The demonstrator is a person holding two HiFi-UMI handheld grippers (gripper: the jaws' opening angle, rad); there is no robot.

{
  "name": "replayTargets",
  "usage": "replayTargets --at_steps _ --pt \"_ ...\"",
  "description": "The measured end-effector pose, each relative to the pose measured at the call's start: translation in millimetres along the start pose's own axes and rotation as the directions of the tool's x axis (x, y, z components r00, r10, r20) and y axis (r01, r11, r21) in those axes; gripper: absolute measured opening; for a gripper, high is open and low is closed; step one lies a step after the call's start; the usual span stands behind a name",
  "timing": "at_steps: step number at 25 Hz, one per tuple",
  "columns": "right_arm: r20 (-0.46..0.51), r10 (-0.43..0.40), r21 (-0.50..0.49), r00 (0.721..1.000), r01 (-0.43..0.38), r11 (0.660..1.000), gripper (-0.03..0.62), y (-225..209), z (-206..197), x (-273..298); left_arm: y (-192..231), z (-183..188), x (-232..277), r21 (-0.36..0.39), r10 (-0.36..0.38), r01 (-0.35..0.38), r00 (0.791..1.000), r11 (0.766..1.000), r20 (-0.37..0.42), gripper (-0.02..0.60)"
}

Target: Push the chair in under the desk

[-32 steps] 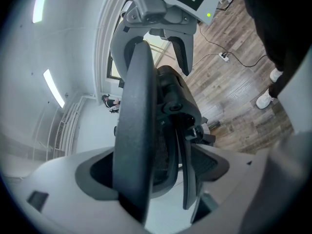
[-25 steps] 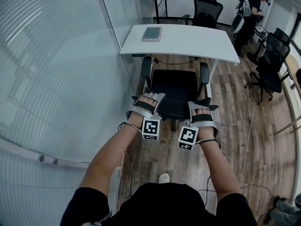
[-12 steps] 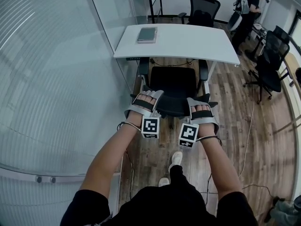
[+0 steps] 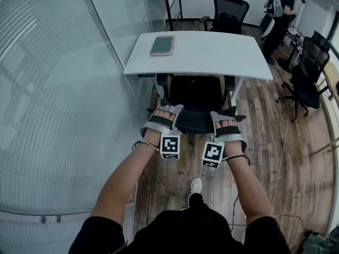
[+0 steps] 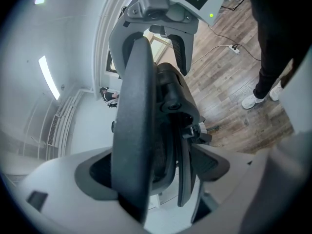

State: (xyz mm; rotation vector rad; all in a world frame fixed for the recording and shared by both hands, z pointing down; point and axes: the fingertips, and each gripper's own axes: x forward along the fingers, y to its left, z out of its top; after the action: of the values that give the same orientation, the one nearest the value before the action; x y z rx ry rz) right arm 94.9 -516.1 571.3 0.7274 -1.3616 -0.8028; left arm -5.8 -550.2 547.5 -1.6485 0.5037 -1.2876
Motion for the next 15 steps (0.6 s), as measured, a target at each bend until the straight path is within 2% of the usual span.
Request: replayTargets --at_steps 8,15 --pt "0.003 -0.010 -0.007 1.000 0.010 1.000 0.518 -26 -10 47 21 -15 48 0.007 -0.011 0.011 1.000 1.000 -0.012 0.454" --pt "0.016 -0.013 -0.018 1.000 0.013 1.000 0.519 -40 -38 89 39 -7 93 0.003 -0.016 0.016 0.999 1.000 -0.030 0.454"
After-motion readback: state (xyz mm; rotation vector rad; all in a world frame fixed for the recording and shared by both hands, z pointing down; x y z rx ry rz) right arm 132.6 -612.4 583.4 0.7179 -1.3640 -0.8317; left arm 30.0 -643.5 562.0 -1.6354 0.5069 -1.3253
